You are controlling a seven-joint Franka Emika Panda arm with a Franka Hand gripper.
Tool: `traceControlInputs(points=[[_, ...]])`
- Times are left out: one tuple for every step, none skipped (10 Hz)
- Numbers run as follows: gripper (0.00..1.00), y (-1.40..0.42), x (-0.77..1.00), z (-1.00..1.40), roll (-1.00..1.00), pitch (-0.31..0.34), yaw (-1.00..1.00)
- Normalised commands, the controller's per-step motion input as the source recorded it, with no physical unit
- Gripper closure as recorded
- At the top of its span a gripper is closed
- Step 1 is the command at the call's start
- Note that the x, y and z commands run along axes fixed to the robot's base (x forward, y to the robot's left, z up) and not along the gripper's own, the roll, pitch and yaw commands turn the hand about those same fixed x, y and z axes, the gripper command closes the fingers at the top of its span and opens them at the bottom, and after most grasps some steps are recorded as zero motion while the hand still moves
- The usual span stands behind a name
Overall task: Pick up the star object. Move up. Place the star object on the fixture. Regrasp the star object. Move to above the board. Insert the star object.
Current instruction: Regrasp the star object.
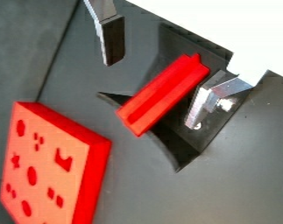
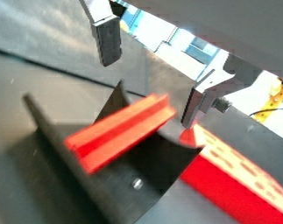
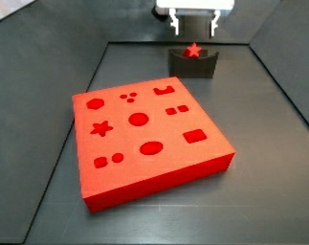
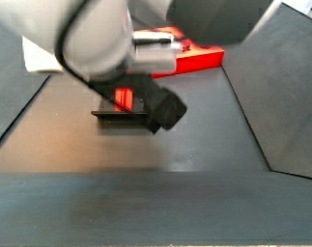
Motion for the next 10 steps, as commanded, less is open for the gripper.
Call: traceControlInputs(points=[[0.00,0.00,-0.03,0.74,0.05,0.086,0.00],[0.00,0.00,-0.03,0.50,0.04,0.088,-0.02],[0.00,0.00,-0.02,0.32,0.04,0.090,-0.03],[0.00,-1.00,-0.07,0.85,1.00,0.061,0.01],[0.00,-1.00,-0.07,0.78,1.00,0.056,0.01],[0.00,-1.00,-0.10,0.72,1.00,0.045,0.01],[0.00,-1.00,-0.12,0.67,1.00,0.039,0.01],[0.00,-0.87,-0.11,0.41,1.00,0.030,0.01],[0.00,-0.77,-0.10,0.27,1.00,0.029,0.01],[0.00,-0.54,-0.05,0.11,1.00,0.026,0.01]])
